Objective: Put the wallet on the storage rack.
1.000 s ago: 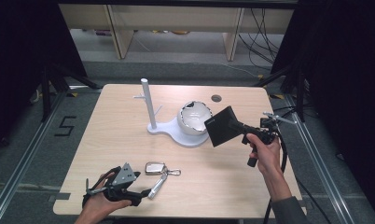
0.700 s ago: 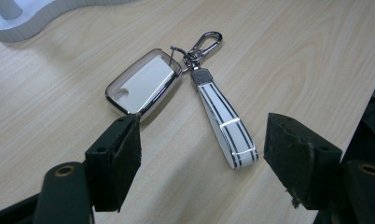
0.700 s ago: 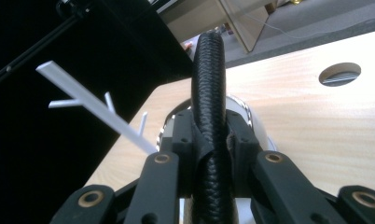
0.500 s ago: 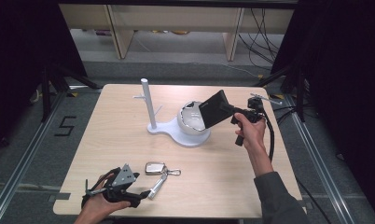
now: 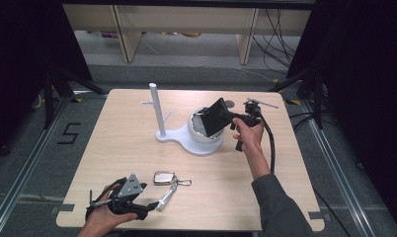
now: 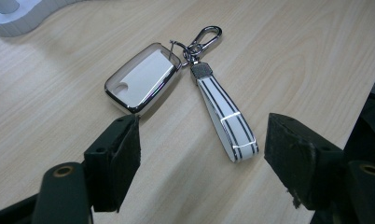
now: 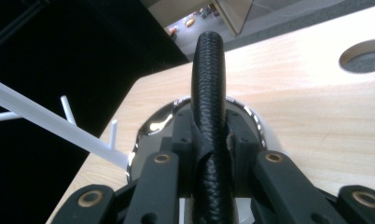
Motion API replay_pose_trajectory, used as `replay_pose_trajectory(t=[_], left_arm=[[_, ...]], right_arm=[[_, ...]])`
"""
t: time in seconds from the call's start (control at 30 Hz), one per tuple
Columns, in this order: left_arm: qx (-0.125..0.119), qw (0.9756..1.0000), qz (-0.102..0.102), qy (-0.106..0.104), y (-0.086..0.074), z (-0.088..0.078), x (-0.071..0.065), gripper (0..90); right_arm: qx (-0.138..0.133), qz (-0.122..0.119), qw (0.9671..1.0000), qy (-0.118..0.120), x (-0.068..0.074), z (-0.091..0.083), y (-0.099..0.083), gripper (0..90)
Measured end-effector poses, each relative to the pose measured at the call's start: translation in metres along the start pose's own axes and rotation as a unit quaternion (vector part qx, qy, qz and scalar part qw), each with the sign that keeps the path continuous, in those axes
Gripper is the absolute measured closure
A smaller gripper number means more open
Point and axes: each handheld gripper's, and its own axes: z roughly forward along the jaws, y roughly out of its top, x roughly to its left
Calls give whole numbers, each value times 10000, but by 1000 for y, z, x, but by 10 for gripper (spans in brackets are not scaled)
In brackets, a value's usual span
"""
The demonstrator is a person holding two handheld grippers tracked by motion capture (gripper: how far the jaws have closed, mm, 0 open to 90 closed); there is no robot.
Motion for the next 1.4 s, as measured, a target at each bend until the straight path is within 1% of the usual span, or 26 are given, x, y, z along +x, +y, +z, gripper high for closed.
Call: replay_pose_trajectory(t=[0.07,0.1,0.2,0.27,0.3,0.33,0.4,0.53,0.57,0.6,0.63,0.67,0.7,0.73,0.77,0.83,0.87,0.97,1.03,1.1,1.13,1.17,1.23,1.3,1.33,1.4], left_arm=[[1,10000,-55,-18,-1,1,-1,266],[-21,9999,-107,-45,-1,2,-2,266],[37,10000,-12,-25,-1,2,-1,266],[44,10000,6,-46,-1,2,-2,266],[43,10000,11,-40,-1,2,-2,266],[37,10000,7,-41,-1,2,-2,266],[37,10000,3,-35,-1,2,-2,266],[51,10000,-13,-33,-2,3,-2,266],[38,10000,-25,-71,-1,3,-3,266],[-35,10000,-43,-65,-1,4,-3,266],[-44,9999,-73,-68,-1,4,-4,265],[2,10000,-23,-61,-1,3,-3,266],[41,10000,12,-29,-1,3,-2,266],[43,10000,1,-12,-1,3,-1,266],[43,10000,1,-12,-1,3,-1,266],[27,10000,-28,-43,-2,3,-1,266],[20,10000,-90,-32,-2,3,-2,266],[24,10000,-28,21,-2,2,0,265],[17,10000,-17,30,-2,2,0,264],[-4,10000,-63,43,-3,2,1,264],[23,10000,-34,87,-3,2,2,264],[10,9999,-74,67,-3,2,1,263],[14,9999,-76,83,-3,2,2,262],[30,9999,-92,87,-4,2,2,258],[34,9999,-91,88,-4,2,2,253],[11,9998,-116,143,-4,2,3,251]], right_arm=[[2,-193,9998,-6,-5,8,-4,770],[12,-167,9999,-11,-5,11,-6,770],[57,-98,9999,-6,-5,18,-10,769],[220,71,9997,4,-3,23,-14,767],[206,-141,9997,-3,-6,26,-15,765],[242,82,9997,-32,-2,27,-16,760],[210,-26,9998,-2,-3,28,-16,755],[289,-23,9996,-34,-4,27,-16,672],[274,-81,9995,-94,-4,26,-15,613],[291,-95,9993,-206,-3,22,-13,523],[242,-317,9988,-268,-5,20,-12,514],[468,191,9984,-264,2,14,-11,506],[285,-366,9984,-309,-6,14,-10,492],[261,-561,9975,-329,-8,11,-8,488],[281,-408,9980,-385,-6,7,-9,475],[293,-341,9982,-403,-6,3,-9,456],[259,-422,9980,-381,-8,0,-9,441],[115,-550,9981,-260,-11,-18,-10,405],[166,-589,9975,-349,-9,-30,-15,389],[140,-899,9950,-422,-11,-43,-20,379],[201,-798,9956,-450,-7,-50,-22,369],[164,-991,9939,-456,-9,-57,-24,361],[107,-1156,9920,-490,-9,-69,-28,346],[196,-889,9950,-404,-2,-80,-35,340],[157,-1232,9915,-377,-5,-83,-37,334],[227,-1303,9906,-341,-2,-89,-43,324]])
